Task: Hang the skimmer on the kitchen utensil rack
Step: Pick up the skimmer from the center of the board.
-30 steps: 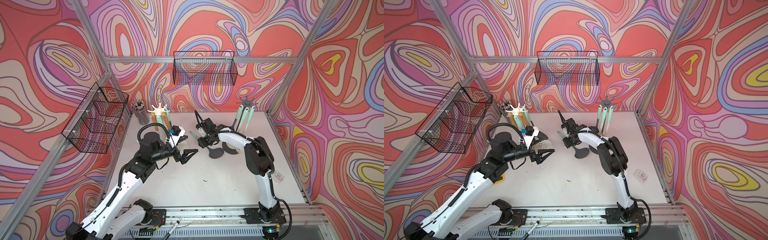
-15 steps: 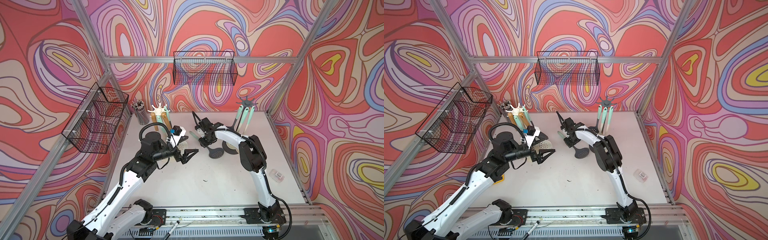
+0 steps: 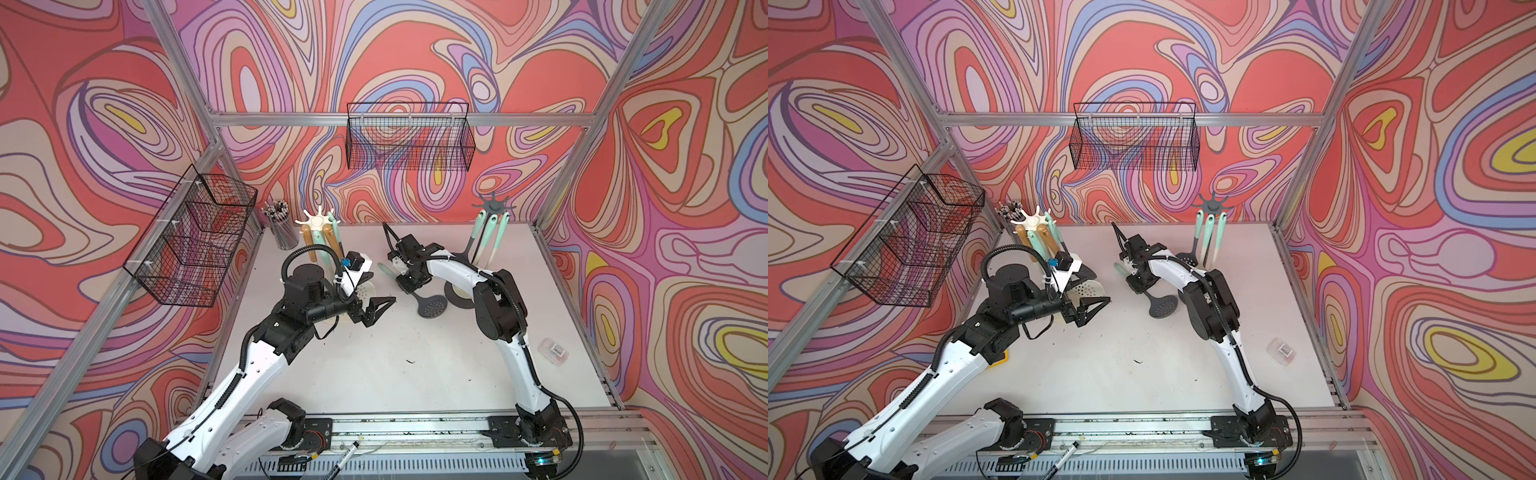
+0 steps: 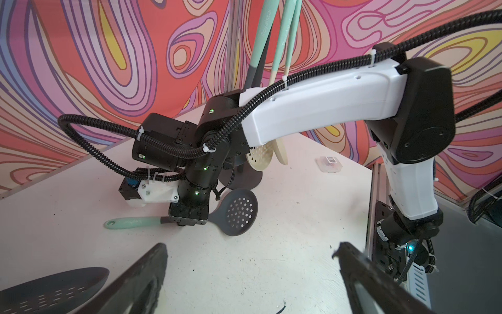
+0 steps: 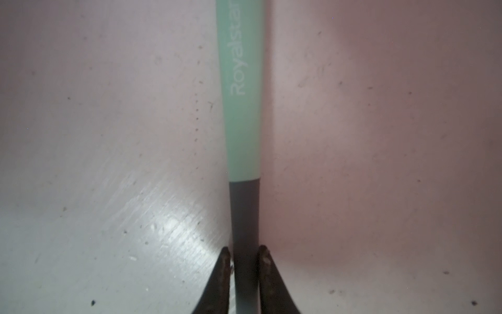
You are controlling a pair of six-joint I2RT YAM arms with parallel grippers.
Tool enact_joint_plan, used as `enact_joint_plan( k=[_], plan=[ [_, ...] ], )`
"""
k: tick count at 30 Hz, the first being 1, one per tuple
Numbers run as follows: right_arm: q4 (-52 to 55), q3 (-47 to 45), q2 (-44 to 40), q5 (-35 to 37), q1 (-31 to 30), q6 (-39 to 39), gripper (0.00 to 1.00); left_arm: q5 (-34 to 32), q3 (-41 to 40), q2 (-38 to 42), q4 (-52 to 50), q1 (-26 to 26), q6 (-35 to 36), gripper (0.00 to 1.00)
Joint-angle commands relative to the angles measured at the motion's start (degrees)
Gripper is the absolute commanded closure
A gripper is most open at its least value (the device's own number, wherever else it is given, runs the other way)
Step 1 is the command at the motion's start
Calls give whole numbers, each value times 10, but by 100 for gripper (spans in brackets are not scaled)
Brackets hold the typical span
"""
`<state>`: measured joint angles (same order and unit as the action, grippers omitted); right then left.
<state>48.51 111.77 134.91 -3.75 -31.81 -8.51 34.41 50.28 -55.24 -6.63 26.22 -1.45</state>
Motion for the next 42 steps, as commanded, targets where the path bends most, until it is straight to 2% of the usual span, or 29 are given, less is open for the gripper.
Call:
enact_joint_plan(
  k=[1, 8, 14, 26, 35, 42],
  plan=[
    [18, 7, -2, -25, 3, -5, 85, -1, 14, 1, -8, 1, 14, 0],
    [6, -9, -51, -40, 4, 26, 90, 1, 14, 2, -7, 2, 15, 0],
    [-21, -60, -109, -48, 3, 56, 92, -2, 11, 8, -7, 2, 18, 0],
    [-67, -179, -240, -87, 0, 85, 93, -10, 8, 7, -5, 1, 19, 0],
    [-59, -221, -330, -91, -23, 89, 92, -19, 6, 6, -2, 2, 21, 0],
    [-69, -263, -421, -85, -42, 100, 92, -47, -10, 4, 37, 9, -24, 0]
  ],
)
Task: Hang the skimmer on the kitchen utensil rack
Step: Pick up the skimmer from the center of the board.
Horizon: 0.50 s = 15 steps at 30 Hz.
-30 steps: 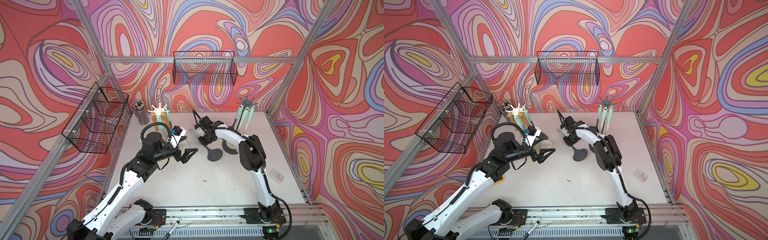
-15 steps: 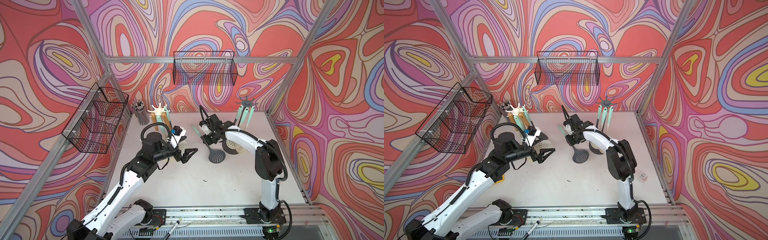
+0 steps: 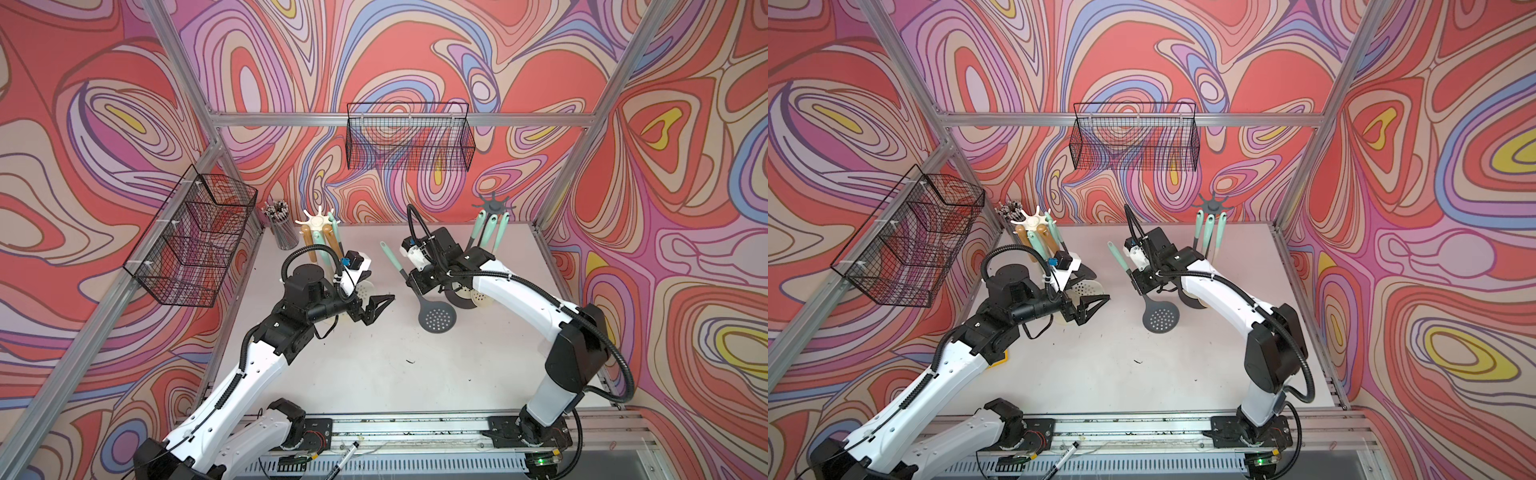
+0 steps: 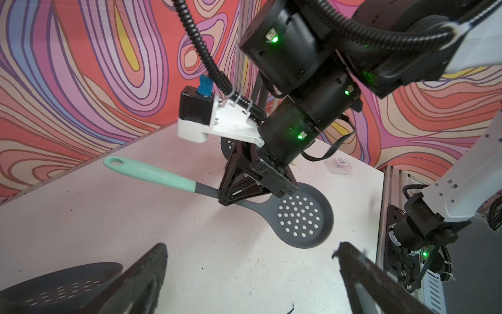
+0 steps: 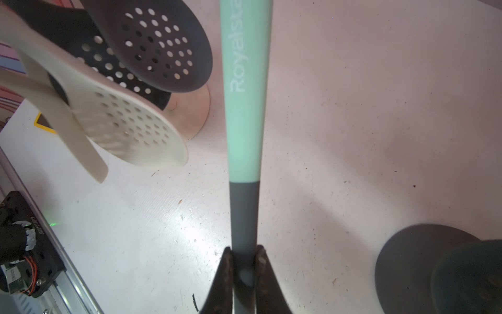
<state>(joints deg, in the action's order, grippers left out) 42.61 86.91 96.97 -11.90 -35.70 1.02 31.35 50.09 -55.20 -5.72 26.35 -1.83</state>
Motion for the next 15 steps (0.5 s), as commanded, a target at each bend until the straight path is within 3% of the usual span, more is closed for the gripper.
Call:
enact_joint_plan(
  k=[1, 8, 15],
  plan=[
    [-14, -25, -58, -5, -4, 6, 92, -26, -9, 1, 29, 15, -26, 0],
    [-48, -89, -153, -7, -4, 11, 92, -102, 13, -14, 20, 83, -64, 0],
    [-122, -152, -212, -41, -4, 18, 92, -127, 45, -27, 40, 93, -149, 1]
  ],
)
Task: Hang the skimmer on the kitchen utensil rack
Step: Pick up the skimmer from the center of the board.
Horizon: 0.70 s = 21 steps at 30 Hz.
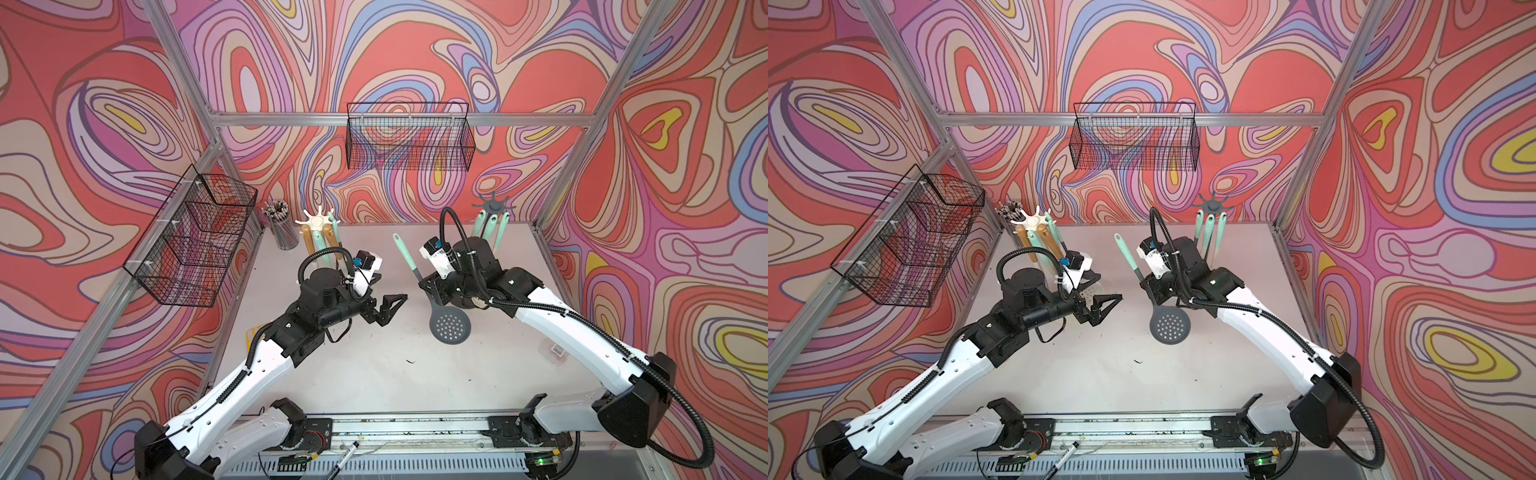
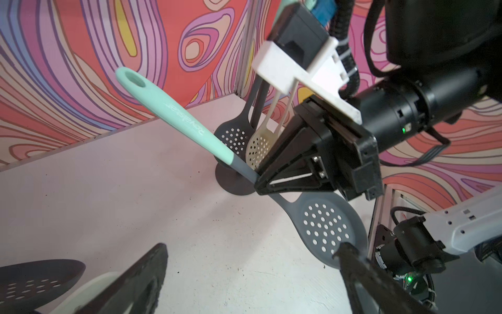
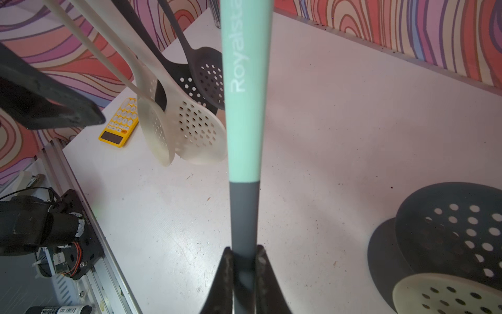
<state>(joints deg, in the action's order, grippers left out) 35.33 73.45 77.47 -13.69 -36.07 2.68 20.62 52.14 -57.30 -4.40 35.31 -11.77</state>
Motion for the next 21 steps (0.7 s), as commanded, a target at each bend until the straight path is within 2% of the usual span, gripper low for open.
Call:
enact_joint_plan(
  k=[1, 8, 11, 16, 21],
  plan=[
    [-61, -26, -25, -25, 0, 2, 91, -19, 27, -10, 38, 5, -65, 1],
    [-130, -62, -60, -46, -2, 8, 91, -15, 46, -52, 93, 8, -167, 9],
    [-152, -78, -75, -51, -3, 7, 91, -33, 50, -68, 112, 11, -204, 14],
    [-169, -96, -91, -57, -3, 2, 91, -71, 58, -89, 135, 25, -226, 24],
    [-176, -106, -93, -59, -4, 2, 90, -71, 62, -113, 186, 38, -231, 37]
  ],
)
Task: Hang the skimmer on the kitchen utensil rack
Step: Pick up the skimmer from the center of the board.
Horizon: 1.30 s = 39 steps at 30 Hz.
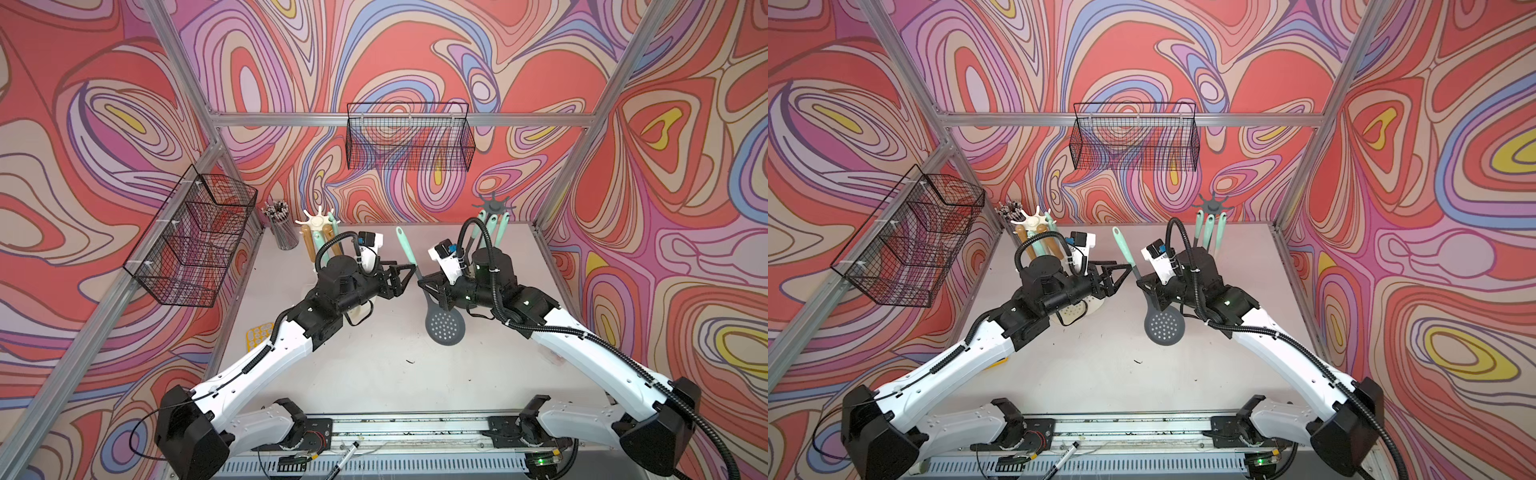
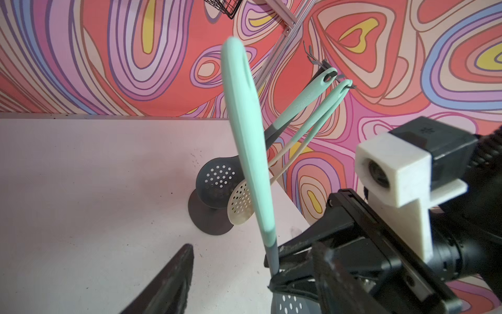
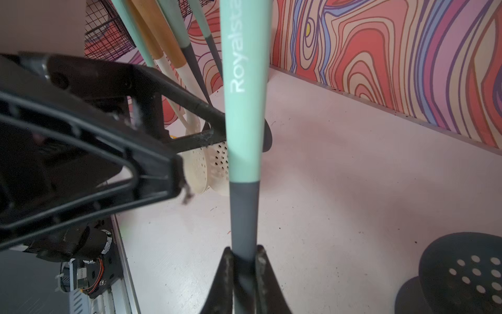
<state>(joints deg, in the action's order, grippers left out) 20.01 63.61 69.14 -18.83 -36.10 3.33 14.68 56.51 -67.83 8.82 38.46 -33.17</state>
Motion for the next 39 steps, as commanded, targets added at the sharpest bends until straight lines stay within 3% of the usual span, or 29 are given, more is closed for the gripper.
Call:
enact_joint_plan(
  k=[1, 11, 14, 21, 25, 30, 34, 39],
  plan=[
    [-23, -8, -10, -8, -3, -4, 91, -11, 20, -11, 62, 9, -14, 40],
    [-26, -8, -15, -15, -4, -18, 90, -21, 37, -43, 80, 20, -12, 65],
    [-27, -11, -14, -11, -4, -22, 89, -20, 40, -48, 88, 21, -15, 79],
    [-44, -23, -16, 0, -4, -18, 86, -32, 44, -50, 89, 22, -20, 94],
    [-47, -24, -17, 23, -4, -19, 78, -49, 47, -52, 89, 24, -19, 100],
    [-76, -33, -23, 43, -6, -9, 62, -107, 52, -51, 87, 34, -20, 100],
    [-102, -41, -26, 98, -30, -21, 60, -156, 84, -59, 41, 41, -17, 100],
    [-160, -75, -29, 228, -83, -43, 61, -205, 110, -71, 7, 45, -34, 100]
  ],
)
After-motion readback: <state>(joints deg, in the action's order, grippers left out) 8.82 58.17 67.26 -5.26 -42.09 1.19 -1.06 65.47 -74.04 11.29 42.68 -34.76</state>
